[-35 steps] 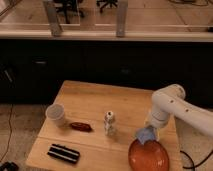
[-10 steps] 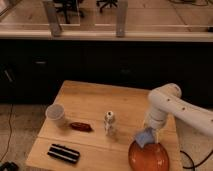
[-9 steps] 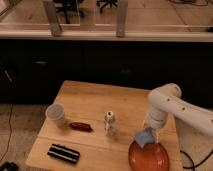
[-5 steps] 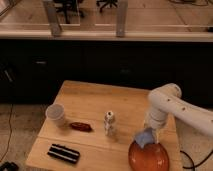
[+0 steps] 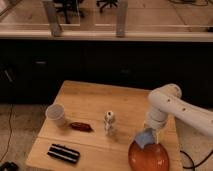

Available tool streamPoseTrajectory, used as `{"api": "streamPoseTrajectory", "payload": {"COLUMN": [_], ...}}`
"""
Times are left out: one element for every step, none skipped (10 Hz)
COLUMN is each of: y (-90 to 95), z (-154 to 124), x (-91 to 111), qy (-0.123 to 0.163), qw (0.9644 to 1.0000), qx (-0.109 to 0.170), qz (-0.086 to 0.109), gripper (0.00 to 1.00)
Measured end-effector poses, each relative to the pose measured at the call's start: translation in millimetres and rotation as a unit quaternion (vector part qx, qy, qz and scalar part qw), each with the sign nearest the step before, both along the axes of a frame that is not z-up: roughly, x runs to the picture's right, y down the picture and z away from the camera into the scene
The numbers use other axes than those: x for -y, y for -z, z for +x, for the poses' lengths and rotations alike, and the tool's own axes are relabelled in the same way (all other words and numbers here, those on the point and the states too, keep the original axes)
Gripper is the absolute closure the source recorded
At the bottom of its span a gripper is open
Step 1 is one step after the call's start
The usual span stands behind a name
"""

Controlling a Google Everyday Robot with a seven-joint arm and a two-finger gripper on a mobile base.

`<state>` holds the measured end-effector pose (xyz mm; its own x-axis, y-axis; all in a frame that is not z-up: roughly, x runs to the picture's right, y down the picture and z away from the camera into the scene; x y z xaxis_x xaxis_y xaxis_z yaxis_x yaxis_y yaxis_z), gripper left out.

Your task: Place the white sponge in the ceramic bowl

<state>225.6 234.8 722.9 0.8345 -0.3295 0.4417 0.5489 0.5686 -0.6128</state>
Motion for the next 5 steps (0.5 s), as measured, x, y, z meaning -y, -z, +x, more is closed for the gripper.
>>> {"api": "streamPoseTrajectory", "payload": {"y": [0.5, 0.7, 1.1, 1.3, 1.5], "z": [0.1, 0.2, -0.1, 0.0, -0.2], "x": [-0.1, -0.4, -0.6, -0.7, -0.9], "qy": [0.001, 0.001, 0.002, 0.002, 0.002], "qw": [1.0000, 1.0000, 1.0000, 1.0000, 1.0000], "qx": [0.000, 0.000, 0.000, 0.000, 0.000], "qz": [0.000, 0.000, 0.000, 0.001, 0.000], "gripper": [0.92, 0.92, 0.92, 0.92, 0.91]}}
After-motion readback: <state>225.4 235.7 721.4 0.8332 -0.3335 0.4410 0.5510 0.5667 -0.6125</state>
